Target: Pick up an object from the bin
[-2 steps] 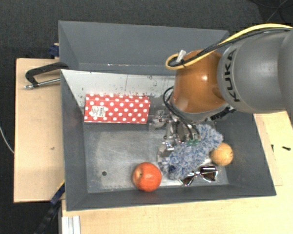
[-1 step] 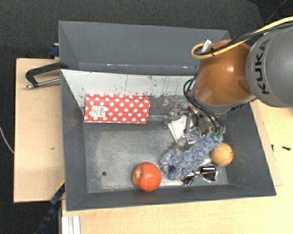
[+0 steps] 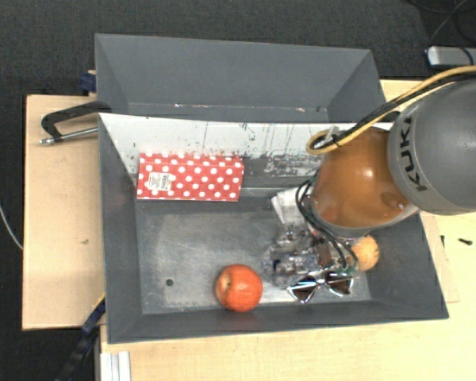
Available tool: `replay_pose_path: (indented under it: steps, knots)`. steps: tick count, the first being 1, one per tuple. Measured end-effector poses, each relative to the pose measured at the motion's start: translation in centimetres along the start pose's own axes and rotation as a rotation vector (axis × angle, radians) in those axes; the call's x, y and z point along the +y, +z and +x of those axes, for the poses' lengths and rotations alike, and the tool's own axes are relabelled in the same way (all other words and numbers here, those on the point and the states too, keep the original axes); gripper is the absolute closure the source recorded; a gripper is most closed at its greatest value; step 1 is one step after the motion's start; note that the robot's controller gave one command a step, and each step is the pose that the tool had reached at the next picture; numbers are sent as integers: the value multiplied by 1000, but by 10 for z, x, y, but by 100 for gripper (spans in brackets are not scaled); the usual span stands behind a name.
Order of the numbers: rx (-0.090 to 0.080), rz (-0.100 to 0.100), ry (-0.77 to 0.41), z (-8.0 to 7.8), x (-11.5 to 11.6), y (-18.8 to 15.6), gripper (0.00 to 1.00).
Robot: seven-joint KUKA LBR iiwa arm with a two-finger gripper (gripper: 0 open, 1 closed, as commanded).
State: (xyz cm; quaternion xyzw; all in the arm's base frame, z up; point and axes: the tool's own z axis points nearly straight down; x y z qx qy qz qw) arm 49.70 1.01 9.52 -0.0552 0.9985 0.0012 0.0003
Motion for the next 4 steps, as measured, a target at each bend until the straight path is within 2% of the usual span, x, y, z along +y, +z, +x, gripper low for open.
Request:
replay_pose_path:
  steps: [1, 2, 3, 4]
  knots:
    - [0, 0, 0, 0, 0, 0, 100]
    - [-4, 1, -28, 3, -1, -81, 100]
    - [-4, 1, -28, 3, -1, -81, 100]
    - [-5, 2, -22, 1, 1, -131, 100]
